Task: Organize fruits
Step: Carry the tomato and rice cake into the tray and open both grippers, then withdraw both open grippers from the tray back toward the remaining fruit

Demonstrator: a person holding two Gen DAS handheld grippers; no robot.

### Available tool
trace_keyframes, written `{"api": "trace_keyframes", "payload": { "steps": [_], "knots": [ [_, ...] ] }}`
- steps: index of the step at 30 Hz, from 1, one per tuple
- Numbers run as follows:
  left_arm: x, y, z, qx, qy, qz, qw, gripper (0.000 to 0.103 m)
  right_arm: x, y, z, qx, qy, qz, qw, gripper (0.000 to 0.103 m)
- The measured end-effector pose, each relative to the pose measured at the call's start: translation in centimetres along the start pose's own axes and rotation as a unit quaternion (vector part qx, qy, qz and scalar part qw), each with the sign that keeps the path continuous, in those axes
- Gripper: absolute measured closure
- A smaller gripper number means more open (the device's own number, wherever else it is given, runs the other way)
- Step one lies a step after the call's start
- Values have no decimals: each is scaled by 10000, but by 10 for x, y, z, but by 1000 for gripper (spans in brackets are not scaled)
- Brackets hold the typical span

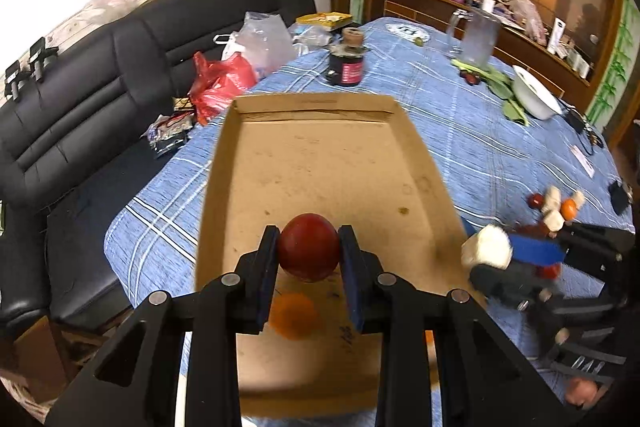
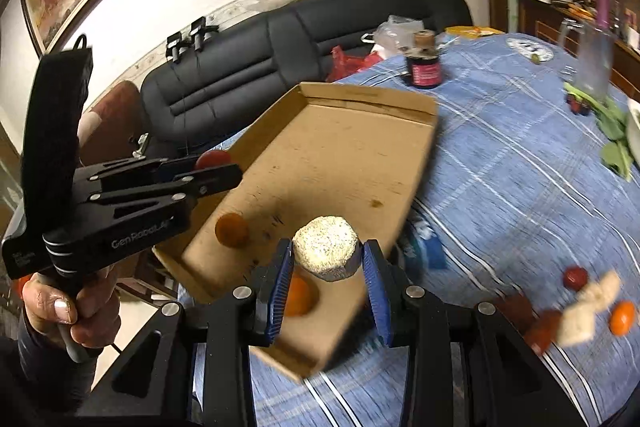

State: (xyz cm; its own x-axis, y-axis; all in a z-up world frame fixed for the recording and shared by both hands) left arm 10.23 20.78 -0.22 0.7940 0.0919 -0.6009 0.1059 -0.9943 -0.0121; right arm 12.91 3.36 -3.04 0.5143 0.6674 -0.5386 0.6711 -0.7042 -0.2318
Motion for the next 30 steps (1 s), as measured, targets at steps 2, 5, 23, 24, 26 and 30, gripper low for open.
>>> {"api": "trace_keyframes", "payload": {
  "steps": [2,5,23,24,26,30],
  "knots": [
    [10,-5,2,-11,-94,-71,9999,76,14,-4,0,-8,-97,-18,10000,67],
    [23,-10,8,-64,-262,-115,9996,76,33,-7,3,7,-257,-45,9997,67],
    [54,-8,32,47,-755,-180,9970,76,70,-13,24,-318,-744,72,9967,61],
    [55,-7,32,74,-810,-197,9965,75,70,-14,24,-325,-756,64,9966,59],
    [54,-6,32,98,-839,-237,9961,58,66,-14,23,-329,-728,64,9968,54],
    [43,-5,30,180,-683,-344,9969,44,52,-13,22,-330,-615,129,9975,50]
  ]
}}
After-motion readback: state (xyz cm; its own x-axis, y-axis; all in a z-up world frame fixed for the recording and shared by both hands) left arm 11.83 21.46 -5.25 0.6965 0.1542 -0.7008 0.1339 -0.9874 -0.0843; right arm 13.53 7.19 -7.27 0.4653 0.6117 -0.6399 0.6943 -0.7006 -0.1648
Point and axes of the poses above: each gripper's, at about its wrist camera, not at the fingertips, and x roughly the way its jaws point, y to its right, z to its underside, the point moved 2 cm from there along x, roughly the way its jaws point, and after that the axes turned 14 degrees about y, right-handed, at the moved point
